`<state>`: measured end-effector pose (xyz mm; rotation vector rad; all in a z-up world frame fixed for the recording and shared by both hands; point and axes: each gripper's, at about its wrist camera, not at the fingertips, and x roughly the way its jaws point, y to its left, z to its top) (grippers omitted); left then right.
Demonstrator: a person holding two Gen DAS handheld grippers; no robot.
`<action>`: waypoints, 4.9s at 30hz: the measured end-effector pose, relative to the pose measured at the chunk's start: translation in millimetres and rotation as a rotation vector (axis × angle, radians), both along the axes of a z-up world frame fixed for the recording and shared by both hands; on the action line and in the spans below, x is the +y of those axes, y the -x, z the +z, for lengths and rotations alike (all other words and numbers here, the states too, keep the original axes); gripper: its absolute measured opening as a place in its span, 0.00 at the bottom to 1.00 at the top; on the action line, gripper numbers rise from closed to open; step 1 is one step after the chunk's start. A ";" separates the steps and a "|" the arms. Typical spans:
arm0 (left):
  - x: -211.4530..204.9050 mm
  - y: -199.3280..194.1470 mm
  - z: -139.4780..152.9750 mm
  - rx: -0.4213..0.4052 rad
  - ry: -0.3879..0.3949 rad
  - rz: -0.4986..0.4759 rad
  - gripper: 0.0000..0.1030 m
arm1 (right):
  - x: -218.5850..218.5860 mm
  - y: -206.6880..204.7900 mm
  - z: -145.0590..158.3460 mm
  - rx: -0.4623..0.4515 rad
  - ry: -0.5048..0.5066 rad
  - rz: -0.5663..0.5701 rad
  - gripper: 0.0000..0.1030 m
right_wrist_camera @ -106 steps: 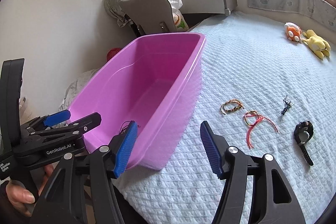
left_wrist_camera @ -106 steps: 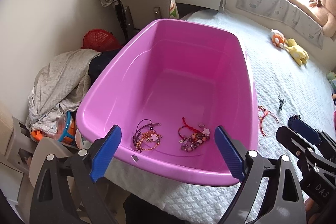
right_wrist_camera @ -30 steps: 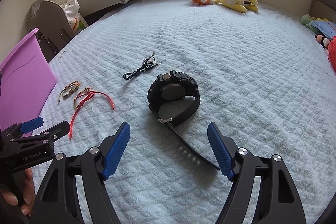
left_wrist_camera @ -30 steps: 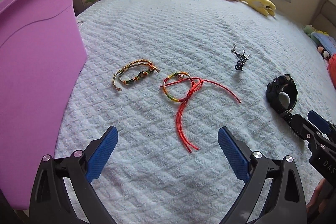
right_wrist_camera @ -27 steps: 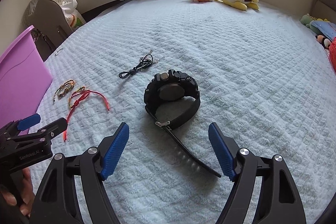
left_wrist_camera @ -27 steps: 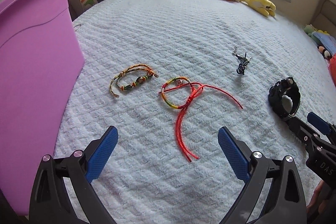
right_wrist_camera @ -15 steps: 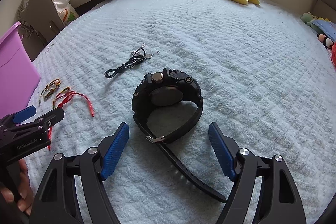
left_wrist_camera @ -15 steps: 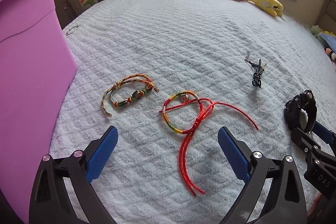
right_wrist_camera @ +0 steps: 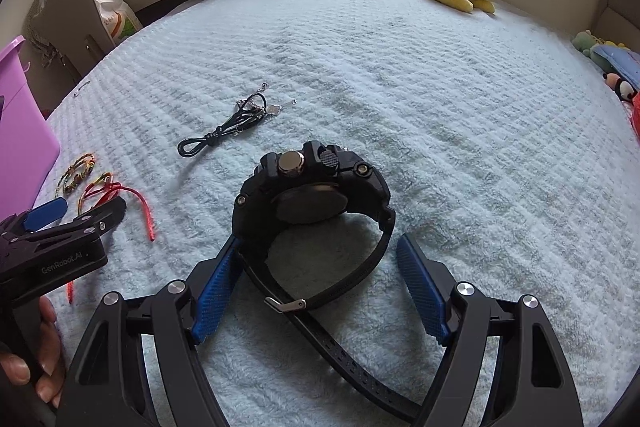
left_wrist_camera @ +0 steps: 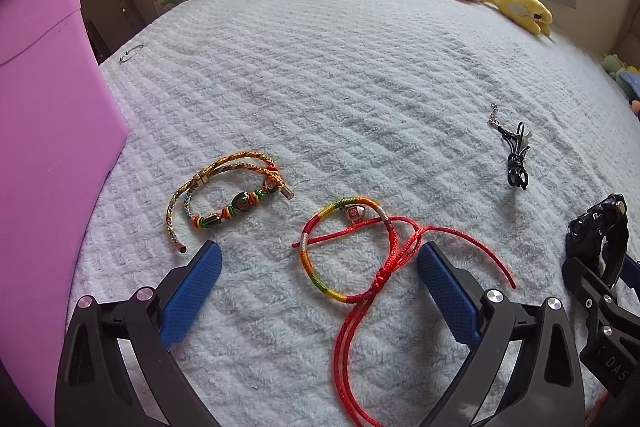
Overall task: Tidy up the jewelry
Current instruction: 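Lower right tool around black watch while left tool approaches red cord bracelet, then close right tool on black watch while left tool closes on red cord bracelet, then carry the black watch and red cord bracelet over the pink tub with both tools, then open right tool dropping black watch while left tool releases red cord bracelet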
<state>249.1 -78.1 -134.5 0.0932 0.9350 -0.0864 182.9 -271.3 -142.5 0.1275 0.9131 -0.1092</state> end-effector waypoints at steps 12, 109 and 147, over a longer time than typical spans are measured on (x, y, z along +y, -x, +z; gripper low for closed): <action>1.5 -7.1 -3.3 0.005 0.024 0.008 0.95 | 3.4 -11.3 -5.7 0.010 0.060 -0.010 0.74; 316.3 103.7 248.8 -0.189 0.061 0.313 0.07 | 313.2 5.1 259.3 -0.220 -0.146 0.512 0.62; 343.3 39.3 167.4 0.177 0.085 0.385 0.38 | 390.1 -84.8 184.3 0.164 -0.089 0.523 0.66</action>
